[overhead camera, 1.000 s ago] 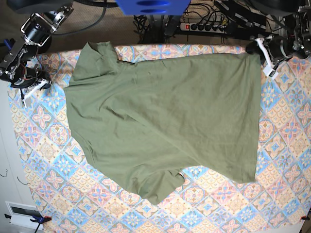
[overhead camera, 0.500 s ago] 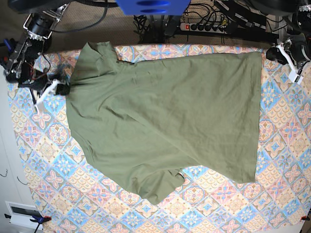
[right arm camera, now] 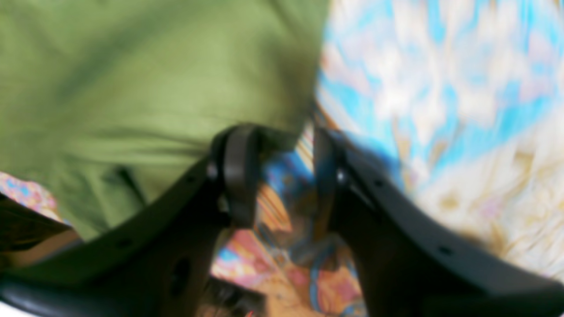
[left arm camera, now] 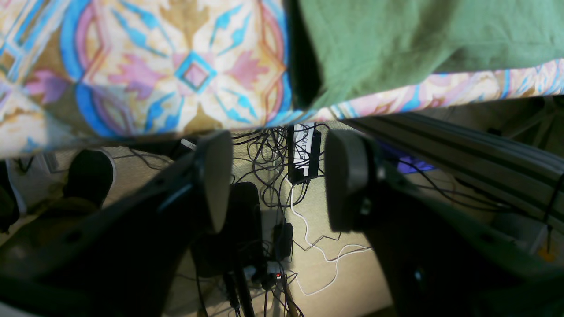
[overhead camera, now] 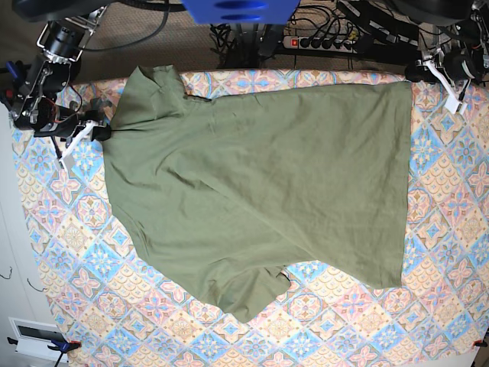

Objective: Layout the t-shirt on the table in an organized manner, then fold the t-shirt properly

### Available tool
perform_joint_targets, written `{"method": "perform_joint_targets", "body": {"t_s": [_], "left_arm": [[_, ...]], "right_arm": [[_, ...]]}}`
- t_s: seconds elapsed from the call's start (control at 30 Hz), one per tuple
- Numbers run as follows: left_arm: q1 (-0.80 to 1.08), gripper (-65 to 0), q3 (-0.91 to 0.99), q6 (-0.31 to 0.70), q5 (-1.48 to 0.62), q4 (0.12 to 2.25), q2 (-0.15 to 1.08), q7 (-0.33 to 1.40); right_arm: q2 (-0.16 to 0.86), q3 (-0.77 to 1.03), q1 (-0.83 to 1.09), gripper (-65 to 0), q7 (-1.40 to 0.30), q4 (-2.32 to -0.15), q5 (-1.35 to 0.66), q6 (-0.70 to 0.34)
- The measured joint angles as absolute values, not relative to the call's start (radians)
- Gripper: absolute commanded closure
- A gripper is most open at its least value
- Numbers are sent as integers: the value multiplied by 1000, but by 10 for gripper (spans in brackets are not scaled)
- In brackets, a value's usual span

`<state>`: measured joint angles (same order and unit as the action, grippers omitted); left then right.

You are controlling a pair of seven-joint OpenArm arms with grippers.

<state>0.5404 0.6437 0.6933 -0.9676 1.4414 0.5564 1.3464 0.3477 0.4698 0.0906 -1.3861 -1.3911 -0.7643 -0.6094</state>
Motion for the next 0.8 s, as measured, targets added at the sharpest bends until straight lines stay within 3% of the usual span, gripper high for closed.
{"method": "perform_joint_targets", "body": {"t_s": [0.3,0.57,0.8], "left_arm": [[538,-333,644,693,-973,1441,543,1346],[510,-333,644,693,-965,1441,496,1366],[497,-333,652,692,-951,1443,456,1377]], "right_arm": [[349,469,80,-215,-1373,-1368,-775,-609],[352,405,67,-322,-1380,-1368,-847,-609],[349,379,59,-329,-1377,-1368,-862,-609]]}}
